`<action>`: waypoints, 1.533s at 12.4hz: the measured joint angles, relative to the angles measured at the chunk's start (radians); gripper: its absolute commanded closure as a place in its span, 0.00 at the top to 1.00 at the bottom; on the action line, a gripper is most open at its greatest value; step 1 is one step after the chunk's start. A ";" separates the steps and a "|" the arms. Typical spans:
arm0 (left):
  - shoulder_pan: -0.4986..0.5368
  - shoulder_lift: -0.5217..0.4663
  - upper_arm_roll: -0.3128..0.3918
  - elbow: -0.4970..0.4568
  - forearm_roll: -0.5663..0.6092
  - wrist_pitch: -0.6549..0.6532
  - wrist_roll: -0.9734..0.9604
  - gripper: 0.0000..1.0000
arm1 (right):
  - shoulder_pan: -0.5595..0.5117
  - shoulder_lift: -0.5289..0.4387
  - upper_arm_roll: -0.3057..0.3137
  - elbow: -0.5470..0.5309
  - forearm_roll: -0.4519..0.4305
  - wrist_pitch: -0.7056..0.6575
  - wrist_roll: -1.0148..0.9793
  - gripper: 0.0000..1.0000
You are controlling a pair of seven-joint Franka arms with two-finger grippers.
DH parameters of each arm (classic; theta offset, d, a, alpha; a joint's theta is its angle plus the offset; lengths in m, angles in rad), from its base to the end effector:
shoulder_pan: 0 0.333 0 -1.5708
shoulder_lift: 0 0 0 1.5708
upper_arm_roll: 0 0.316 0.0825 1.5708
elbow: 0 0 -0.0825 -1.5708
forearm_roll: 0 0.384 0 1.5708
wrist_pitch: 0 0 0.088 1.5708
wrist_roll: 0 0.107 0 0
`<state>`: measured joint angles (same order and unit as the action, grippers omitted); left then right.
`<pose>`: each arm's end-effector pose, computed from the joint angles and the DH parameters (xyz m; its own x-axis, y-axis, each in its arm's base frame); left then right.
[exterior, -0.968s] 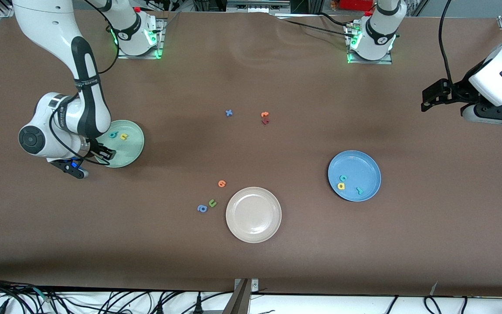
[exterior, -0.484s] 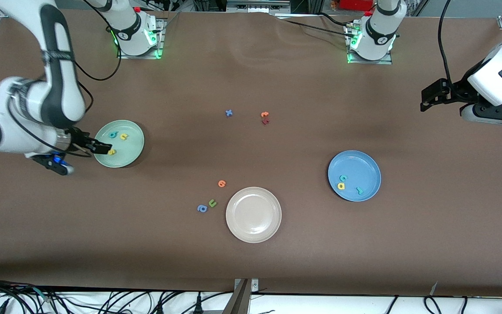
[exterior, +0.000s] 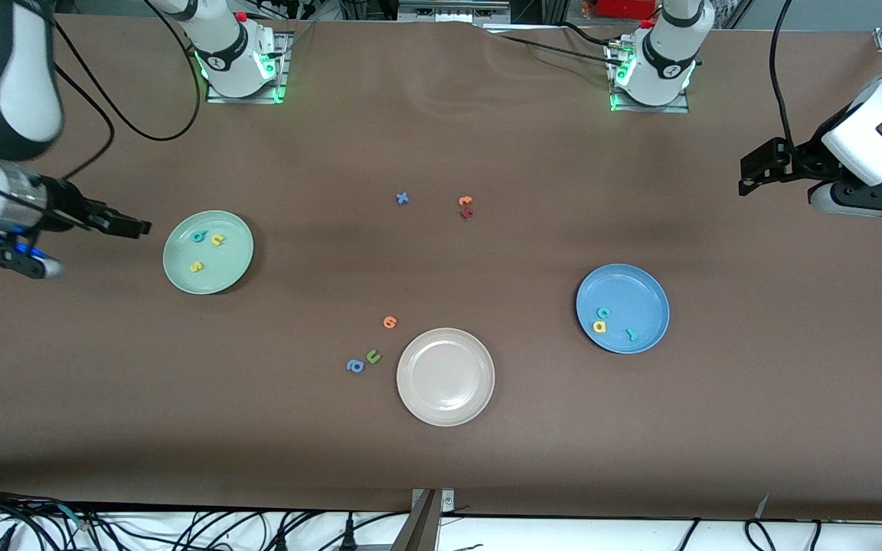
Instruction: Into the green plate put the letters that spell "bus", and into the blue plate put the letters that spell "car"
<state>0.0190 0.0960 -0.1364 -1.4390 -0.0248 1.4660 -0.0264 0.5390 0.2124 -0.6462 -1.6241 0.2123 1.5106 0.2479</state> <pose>0.5696 -0.0659 0.6236 0.9932 -0.0935 -0.0690 -0.0911 -0.9952 0.0360 0.5843 -0.0115 0.4964 0.8895 -0.3536 -0.2893 -0.3719 -0.9282 -0.0090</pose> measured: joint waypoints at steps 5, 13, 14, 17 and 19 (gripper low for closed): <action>-0.001 0.001 0.000 0.000 0.000 0.000 0.000 1.00 | -0.001 -0.001 -0.029 0.148 -0.004 -0.084 -0.041 1.00; -0.001 0.003 0.002 0.000 0.006 0.000 0.000 1.00 | -0.405 -0.001 0.417 0.242 -0.136 -0.139 -0.090 0.99; -0.001 0.003 0.002 0.000 0.006 0.000 0.000 1.00 | -0.464 -0.003 0.493 0.244 -0.170 -0.139 -0.090 0.99; -0.001 0.003 0.002 0.000 0.006 0.000 0.000 1.00 | -0.521 -0.011 0.578 0.228 -0.199 -0.106 -0.090 0.99; -0.001 0.003 0.002 0.000 0.006 0.000 0.000 1.00 | -0.521 -0.029 0.580 0.174 -0.199 -0.041 -0.098 0.99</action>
<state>0.0177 0.0990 -0.1344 -1.4391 -0.0189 1.4660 -0.0264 0.0177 0.1833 -0.0658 -1.4499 0.0129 1.4695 0.1503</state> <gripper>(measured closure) 0.000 0.009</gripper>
